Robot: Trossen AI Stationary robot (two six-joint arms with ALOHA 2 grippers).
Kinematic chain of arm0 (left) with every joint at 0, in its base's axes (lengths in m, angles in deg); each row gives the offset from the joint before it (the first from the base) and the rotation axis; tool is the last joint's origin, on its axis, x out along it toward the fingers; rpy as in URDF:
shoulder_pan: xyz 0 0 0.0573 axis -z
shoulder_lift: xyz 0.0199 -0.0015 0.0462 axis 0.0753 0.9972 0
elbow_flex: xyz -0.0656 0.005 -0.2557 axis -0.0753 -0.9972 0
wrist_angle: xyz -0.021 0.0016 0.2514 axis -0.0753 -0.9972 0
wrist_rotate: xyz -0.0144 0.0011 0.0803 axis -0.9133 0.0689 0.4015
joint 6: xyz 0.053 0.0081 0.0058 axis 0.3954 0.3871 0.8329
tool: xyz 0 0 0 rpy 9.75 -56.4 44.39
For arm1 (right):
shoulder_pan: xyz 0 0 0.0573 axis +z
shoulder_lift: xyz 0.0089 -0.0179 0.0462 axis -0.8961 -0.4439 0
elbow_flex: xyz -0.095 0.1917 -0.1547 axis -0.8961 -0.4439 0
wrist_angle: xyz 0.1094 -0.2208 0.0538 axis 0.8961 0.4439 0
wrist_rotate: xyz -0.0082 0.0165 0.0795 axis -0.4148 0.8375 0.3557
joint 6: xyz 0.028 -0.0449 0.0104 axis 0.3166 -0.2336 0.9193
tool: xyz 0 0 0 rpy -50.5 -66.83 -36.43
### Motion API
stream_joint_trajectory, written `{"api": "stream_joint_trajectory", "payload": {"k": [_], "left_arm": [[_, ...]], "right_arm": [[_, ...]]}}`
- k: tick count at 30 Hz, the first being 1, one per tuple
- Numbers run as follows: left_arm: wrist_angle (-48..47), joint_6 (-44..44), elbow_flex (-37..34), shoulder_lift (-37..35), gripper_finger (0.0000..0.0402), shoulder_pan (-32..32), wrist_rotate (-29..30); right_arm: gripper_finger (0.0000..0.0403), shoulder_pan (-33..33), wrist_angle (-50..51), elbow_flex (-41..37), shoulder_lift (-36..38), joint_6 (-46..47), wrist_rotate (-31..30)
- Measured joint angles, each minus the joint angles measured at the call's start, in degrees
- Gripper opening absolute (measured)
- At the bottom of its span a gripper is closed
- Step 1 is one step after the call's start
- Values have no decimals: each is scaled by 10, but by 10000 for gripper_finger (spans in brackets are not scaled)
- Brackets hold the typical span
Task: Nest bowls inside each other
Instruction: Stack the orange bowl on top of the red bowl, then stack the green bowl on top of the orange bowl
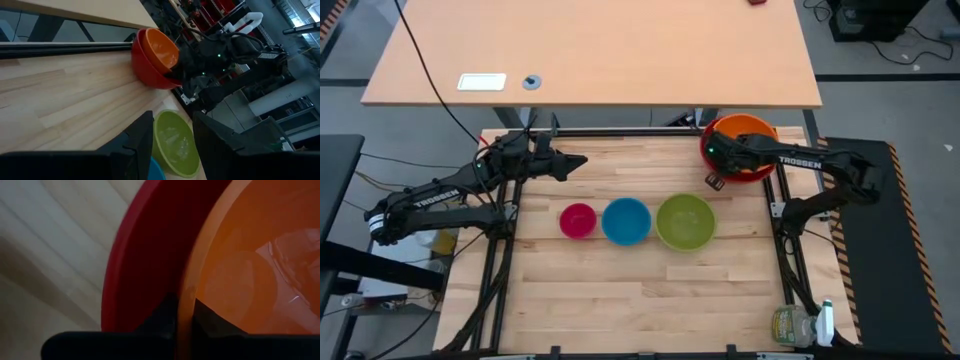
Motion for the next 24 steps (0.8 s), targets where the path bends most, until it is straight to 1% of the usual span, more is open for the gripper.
{"api": "stream_joint_trajectory", "payload": {"k": [3, 6, 13, 15, 19, 24], "left_arm": [[0, 0, 0, 0, 142, 0, 0], [0, -2, 0, 0, 142, 0, 0], [0, -2, 0, 0, 142, 0, 0], [0, -2, 0, 0, 142, 0, 0], [0, -2, 0, 0, 142, 0, 0], [0, 0, 0, 0, 142, 0, 0]], "right_arm": [[27, -5, -14, 0, 0, 0, 9], [43, -11, -15, 0, 1, 7, 22], [126, -23, -12, 0, 1, 8, 65], [145, -24, 2, 4, 1, 16, 72], [167, -23, 43, 35, 1, 22, 74], [175, -18, 111, 104, 1, 20, 75]]}}
